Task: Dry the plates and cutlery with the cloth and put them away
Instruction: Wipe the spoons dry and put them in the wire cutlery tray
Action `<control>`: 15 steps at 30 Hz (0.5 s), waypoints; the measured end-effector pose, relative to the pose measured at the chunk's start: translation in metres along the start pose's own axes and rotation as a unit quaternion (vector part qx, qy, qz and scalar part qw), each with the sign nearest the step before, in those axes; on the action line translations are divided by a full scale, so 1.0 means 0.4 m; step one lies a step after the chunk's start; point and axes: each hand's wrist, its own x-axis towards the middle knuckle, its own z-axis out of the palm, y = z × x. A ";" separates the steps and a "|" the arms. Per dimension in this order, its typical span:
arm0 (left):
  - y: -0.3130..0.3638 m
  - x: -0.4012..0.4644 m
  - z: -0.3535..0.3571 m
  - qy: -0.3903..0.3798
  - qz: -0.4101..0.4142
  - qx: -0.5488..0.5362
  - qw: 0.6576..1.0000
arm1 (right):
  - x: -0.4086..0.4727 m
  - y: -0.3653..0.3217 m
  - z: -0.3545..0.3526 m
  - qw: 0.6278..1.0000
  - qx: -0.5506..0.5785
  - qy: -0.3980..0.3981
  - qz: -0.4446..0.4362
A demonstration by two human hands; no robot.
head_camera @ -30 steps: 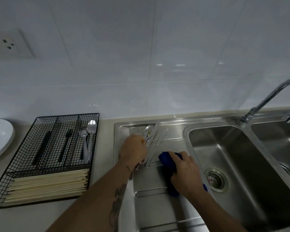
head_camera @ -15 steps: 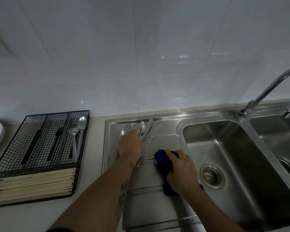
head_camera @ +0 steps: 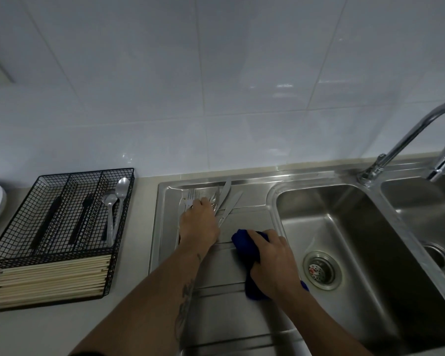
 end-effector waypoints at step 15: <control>-0.010 -0.065 -0.025 -0.001 -0.001 -0.110 0.994 | -0.023 0.011 -0.017 0.999 0.028 0.020 0.024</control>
